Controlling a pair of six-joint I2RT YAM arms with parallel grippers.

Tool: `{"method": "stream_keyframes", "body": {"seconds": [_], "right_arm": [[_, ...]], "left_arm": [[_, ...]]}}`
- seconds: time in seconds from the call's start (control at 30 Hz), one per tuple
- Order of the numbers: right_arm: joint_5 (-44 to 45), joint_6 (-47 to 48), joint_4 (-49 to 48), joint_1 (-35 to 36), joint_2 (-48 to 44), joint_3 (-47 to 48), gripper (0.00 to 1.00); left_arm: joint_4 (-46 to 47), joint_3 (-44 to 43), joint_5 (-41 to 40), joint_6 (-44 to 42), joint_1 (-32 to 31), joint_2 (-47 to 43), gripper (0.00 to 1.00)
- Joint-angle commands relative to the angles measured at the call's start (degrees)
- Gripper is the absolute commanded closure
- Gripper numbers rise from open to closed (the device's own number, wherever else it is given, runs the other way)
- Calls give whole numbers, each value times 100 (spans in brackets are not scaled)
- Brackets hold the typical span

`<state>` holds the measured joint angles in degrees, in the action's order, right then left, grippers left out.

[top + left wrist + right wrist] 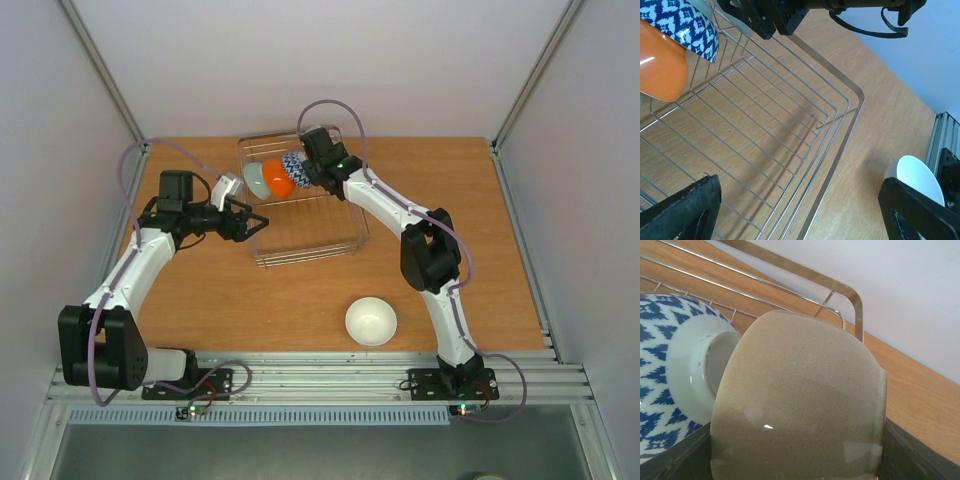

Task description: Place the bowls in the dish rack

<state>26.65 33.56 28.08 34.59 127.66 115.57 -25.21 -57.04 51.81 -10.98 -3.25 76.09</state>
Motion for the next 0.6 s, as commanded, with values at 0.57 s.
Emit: {"method": "stream_keyframes", "body": {"seconds": [0.57], "right_arm": [[59,195,122,-31,703,967,68]], "left_arm": [[186,35,13,-98,8,-51,14]]}}
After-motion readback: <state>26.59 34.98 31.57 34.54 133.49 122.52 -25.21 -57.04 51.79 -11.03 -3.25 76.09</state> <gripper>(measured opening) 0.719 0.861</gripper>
